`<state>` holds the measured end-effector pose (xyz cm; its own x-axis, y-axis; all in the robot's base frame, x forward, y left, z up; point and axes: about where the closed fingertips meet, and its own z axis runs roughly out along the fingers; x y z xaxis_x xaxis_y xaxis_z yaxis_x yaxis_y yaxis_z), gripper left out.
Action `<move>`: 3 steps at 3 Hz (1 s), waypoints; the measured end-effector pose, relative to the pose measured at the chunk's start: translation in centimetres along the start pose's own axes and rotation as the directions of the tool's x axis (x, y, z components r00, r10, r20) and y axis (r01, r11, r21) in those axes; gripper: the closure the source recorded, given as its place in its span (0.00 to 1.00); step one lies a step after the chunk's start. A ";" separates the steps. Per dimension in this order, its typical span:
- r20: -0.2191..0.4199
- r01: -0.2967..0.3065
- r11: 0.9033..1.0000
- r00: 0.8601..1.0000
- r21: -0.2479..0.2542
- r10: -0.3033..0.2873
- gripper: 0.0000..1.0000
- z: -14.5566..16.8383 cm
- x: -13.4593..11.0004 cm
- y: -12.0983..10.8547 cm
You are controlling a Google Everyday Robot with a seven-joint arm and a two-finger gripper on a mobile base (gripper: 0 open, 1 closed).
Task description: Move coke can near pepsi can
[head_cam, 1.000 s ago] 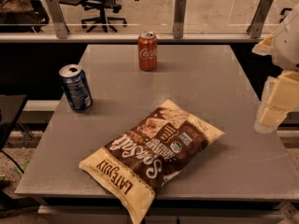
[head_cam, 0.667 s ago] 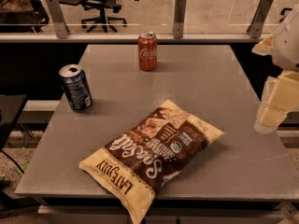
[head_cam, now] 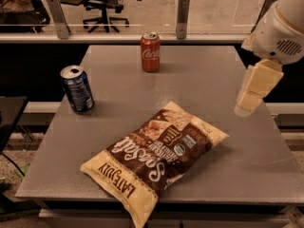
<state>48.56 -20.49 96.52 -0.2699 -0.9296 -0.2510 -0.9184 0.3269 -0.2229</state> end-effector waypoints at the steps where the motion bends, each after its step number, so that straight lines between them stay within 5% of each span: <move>1: 0.043 -0.033 0.999 0.999 0.015 0.032 0.00 2.3 -2.9 -3.3; 3: 0.147 -0.109 0.994 0.984 0.034 0.103 0.00 7.5 -10.4 -10.6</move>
Offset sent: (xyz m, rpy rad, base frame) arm 0.1538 0.0714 -0.0194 0.1558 -0.0794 -0.0986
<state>63.29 -12.99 94.49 -0.3174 -0.8560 -0.4080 -0.8734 0.4315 -0.2257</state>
